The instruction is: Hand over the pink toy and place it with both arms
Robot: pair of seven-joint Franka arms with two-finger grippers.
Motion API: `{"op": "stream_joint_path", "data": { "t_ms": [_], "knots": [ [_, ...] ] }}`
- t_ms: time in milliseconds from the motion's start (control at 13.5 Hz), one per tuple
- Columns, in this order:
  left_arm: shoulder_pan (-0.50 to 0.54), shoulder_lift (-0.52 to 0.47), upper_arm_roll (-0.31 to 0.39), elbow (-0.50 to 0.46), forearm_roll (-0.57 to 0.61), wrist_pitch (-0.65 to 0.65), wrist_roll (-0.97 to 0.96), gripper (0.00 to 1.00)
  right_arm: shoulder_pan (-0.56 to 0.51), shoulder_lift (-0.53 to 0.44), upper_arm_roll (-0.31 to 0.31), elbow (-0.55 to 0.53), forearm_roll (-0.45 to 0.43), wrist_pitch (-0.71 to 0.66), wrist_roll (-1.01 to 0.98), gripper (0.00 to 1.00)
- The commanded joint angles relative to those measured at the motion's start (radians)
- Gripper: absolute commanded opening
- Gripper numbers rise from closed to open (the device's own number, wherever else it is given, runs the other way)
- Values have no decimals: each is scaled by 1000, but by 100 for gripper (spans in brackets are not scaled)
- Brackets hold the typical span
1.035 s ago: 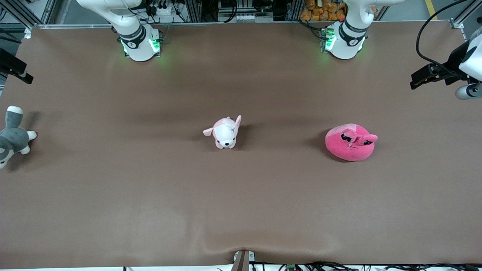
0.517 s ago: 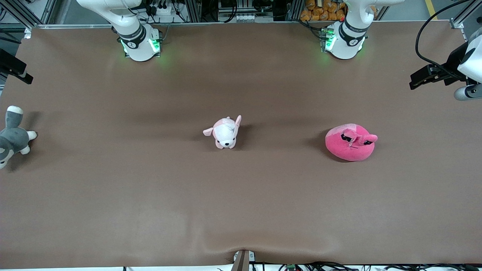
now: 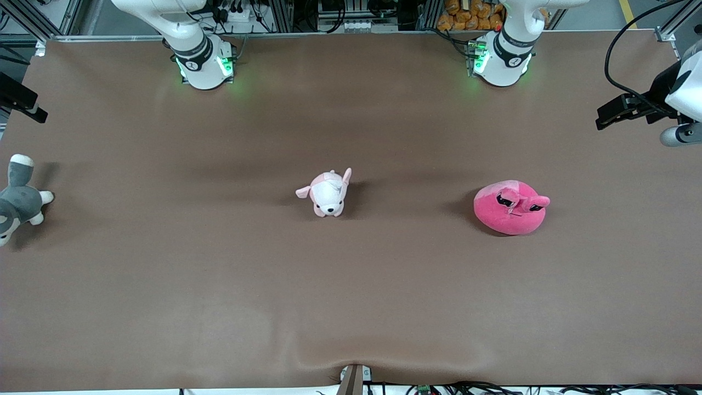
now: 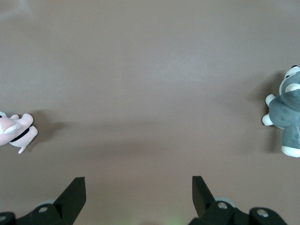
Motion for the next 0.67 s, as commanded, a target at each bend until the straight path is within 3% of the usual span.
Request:
{"op": "stream_joint_path", "data": {
  "t_ms": [0, 591],
  "knots": [
    [1, -11, -7, -2, -10, -11, -105, 100, -17, -1, 10, 1, 6, -7, 4, 100],
    [22, -14, -7, -10, -15, -2, -154, 100, -20, -1, 10, 1, 6, -7, 2, 100]
  ]
}}
